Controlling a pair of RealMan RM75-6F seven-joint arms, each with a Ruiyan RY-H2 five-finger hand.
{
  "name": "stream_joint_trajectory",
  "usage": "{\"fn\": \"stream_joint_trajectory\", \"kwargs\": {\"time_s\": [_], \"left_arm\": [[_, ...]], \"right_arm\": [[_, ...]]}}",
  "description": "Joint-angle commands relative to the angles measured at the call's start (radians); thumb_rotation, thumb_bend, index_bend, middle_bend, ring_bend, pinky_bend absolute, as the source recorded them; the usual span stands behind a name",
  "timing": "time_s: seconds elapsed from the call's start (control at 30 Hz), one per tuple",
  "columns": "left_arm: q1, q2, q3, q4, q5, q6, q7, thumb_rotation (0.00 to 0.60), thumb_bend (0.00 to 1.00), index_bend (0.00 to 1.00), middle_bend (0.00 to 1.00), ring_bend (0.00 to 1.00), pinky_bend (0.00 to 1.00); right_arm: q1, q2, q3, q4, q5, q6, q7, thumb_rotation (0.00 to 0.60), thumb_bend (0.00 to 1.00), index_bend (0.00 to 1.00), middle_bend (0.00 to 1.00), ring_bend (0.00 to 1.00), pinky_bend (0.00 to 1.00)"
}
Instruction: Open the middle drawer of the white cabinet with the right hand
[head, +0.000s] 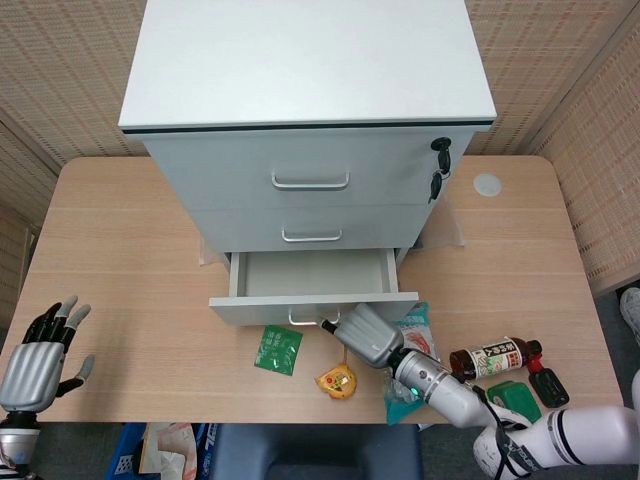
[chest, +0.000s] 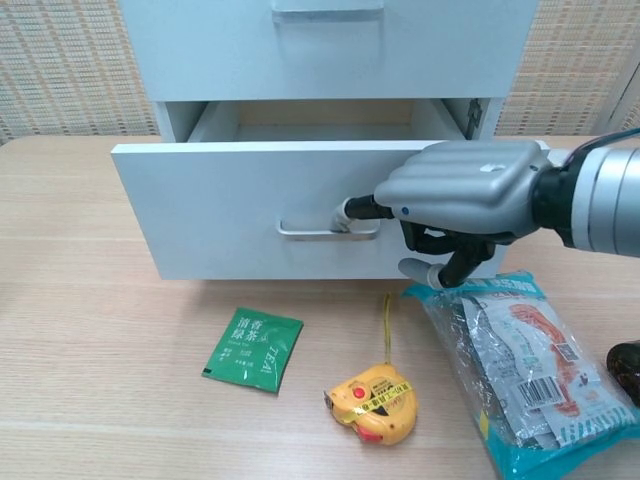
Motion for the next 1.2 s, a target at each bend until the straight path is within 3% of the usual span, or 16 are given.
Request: {"fn": "stream_joint_trajectory", "kwargs": {"time_s": [0.03,0.87,1.2], "left_arm": [[0.001,0.0,0.0,0.0,0.001,0.001,0.0,0.6,0.36,0.11,0.0,0.03,0.12],[0.001,0.0,-0.001,-0.005,0.003,0.002,0.01,0.6,0.36,0.11,0.0,0.03,0.12],[0.002,0.002,-0.001,-0.009,0.006,0.005,0.009,0.6,0.36,0.11,0.0,0.03,0.12]], "right_arm": [[-0.001,0.002,-0.006,-0.01,-0.006,0.003,-0.007,0.6,0.47,0.15,0.93,0.94,0.89],[-0.042,0.038,-0.066,-0.107,-0.125,0.028,-0.03,0.6,0.46,0.15,0.93,0.94,0.89],[-0.095,0.08,-0.075,-0.147,-0.271,0.085,0.038,0.6,0.46,0.15,0.93,0.94,0.89]]}}
